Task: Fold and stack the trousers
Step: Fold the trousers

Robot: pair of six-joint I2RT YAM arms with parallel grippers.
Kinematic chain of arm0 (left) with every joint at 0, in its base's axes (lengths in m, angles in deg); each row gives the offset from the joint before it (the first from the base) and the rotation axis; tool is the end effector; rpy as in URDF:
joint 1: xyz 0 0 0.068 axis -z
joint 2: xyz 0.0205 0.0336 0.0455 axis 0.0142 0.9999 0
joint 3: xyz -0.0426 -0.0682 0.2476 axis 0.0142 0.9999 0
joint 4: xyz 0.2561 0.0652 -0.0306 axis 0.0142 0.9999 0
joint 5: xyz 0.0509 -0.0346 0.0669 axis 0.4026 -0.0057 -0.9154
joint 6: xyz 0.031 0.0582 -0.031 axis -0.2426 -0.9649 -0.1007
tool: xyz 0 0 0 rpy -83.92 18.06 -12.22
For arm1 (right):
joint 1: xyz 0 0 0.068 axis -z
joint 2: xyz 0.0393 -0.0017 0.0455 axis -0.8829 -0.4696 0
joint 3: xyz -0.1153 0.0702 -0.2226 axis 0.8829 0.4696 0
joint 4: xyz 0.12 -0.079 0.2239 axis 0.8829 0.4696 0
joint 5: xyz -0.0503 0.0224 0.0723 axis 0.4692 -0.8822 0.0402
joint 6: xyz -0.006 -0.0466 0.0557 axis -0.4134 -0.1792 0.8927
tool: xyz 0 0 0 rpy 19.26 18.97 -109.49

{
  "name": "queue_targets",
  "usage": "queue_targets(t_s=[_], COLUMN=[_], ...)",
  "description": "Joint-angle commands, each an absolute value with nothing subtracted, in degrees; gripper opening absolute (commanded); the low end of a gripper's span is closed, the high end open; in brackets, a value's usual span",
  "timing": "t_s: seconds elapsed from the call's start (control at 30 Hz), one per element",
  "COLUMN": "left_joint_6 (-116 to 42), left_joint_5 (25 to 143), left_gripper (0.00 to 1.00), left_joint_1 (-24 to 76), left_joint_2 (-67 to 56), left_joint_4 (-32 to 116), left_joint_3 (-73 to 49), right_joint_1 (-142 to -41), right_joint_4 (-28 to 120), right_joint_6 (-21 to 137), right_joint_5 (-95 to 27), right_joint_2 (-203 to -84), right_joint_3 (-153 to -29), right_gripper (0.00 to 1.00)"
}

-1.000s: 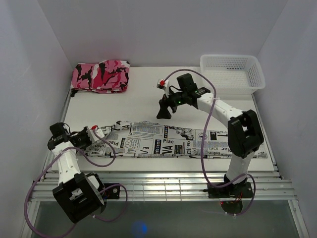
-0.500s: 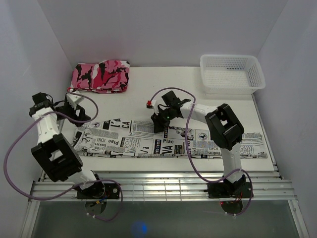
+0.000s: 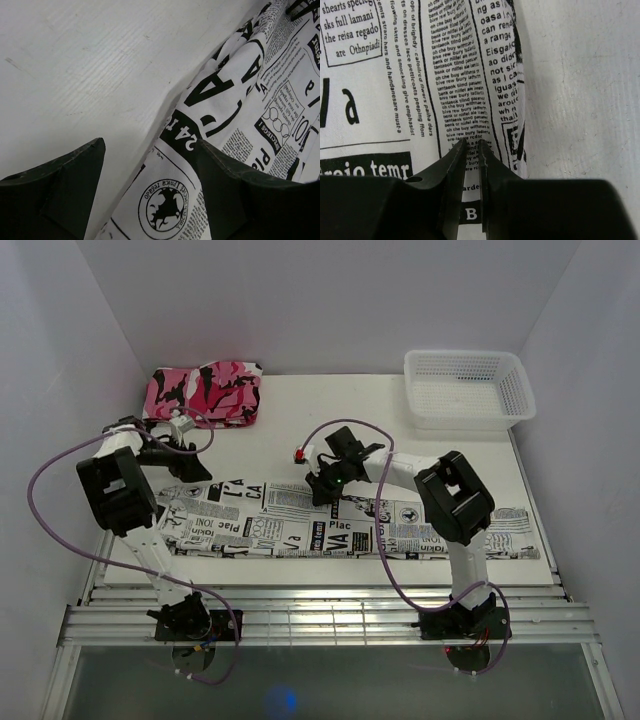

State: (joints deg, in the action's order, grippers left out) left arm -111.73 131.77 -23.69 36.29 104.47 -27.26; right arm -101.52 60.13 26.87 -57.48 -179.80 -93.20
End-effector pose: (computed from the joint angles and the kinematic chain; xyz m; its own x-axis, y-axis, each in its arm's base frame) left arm 0.3703 0.1016 0.1598 -0.6084 0.2803 -0.7425 0.7239 0.5796 -0.3743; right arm 0.3193 0.3037 0.1214 -0.2502 -0.6670 -0.7018 -0.9664 0.2166 0.1386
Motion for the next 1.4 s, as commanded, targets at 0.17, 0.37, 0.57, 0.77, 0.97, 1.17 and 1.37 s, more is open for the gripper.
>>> queue_targets(t_s=[0.17,0.37,0.57,0.77,0.97,1.17,1.37], left_joint_6=[-108.5,-111.8,-115.3,-120.0,-125.8,-132.1,-137.4], left_joint_5=[131.6,132.1,132.3,133.3,133.3,132.6,128.7], left_gripper=[0.78,0.67,0.10,0.00,0.00,0.00,0.00], left_joint_1=[-19.7,-17.0,-15.7,-15.7,-15.8,-15.6,-15.6], left_joint_2=[42.3,43.4,41.1,28.6,11.0,-5.3,-18.5], left_joint_4=[107.0,110.6,112.7,110.1,98.9,91.6,84.2], left_joint_3=[-30.9,-29.4,-27.4,-21.6,-4.8,8.9,24.6], right_joint_1=[-104.8,-105.5,-104.6,-102.0,-100.2,-100.2,-101.2], right_joint_4=[62.2,62.3,61.7,61.0,60.8,52.0,45.9], right_joint_6=[23.4,23.1,26.2,26.2,33.2,48.0,56.3], right_joint_5=[-52.4,-50.8,-52.9,-57.8,-65.6,-73.1,-76.5], right_joint_2=[-179.6,-179.5,-175.1,-169.1,-170.5,-174.3,-176.9], right_joint_3=[-88.5,-88.7,-90.2,-93.2,-100.2,-102.3,-100.1], right_gripper=[0.20,0.24,0.50,0.70,0.73,0.80,0.76])
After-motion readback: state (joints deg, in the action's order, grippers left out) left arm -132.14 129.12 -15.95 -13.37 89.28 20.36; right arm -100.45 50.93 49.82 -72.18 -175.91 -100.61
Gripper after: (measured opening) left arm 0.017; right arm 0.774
